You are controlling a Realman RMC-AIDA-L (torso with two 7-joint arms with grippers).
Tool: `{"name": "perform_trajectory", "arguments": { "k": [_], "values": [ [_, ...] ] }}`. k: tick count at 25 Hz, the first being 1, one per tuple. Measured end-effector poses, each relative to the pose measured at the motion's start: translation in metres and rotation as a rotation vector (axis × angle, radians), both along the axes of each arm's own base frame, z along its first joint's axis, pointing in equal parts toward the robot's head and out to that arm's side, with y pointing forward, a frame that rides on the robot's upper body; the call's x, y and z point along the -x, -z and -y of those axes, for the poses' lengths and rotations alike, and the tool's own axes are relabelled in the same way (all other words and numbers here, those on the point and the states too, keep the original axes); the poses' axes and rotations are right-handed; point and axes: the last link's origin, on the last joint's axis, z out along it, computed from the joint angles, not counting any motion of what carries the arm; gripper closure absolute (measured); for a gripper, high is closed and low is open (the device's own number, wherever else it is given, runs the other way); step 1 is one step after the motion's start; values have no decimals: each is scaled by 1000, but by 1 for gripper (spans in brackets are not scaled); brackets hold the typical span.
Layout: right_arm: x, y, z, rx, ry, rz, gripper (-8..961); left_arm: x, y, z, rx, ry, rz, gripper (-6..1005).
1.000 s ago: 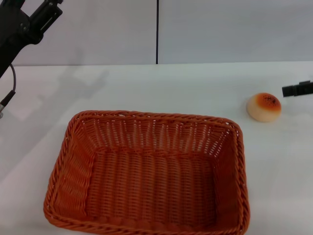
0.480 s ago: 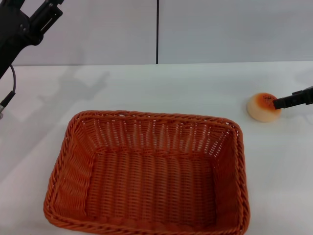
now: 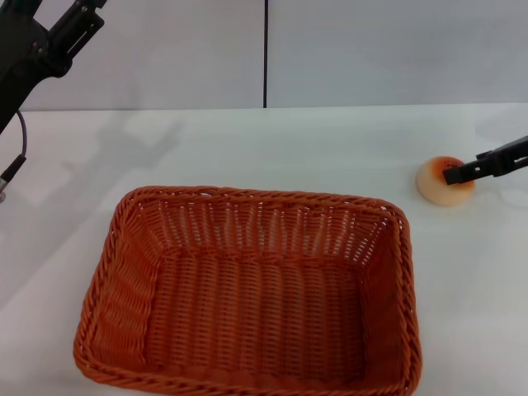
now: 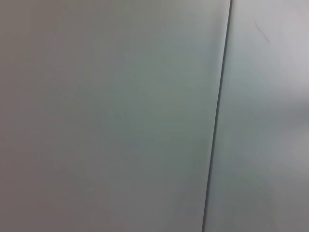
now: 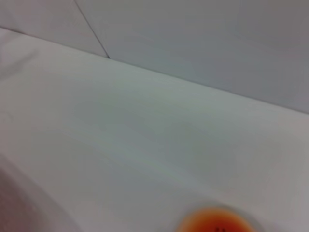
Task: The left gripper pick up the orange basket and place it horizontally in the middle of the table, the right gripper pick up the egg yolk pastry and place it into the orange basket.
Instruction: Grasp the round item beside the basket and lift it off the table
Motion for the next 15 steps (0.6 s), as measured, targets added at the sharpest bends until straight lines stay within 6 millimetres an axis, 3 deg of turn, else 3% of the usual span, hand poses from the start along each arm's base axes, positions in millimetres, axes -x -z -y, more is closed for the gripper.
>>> {"name": "perform_trajectory", "arguments": {
  "k": [13, 15],
  "values": [
    [11, 18, -3, 52, -22, 13, 129, 2, 0, 0, 0, -13, 6, 135],
    [11, 18, -3, 51, -23, 14, 167, 2, 0, 0, 0, -13, 7, 135]
  ]
}}
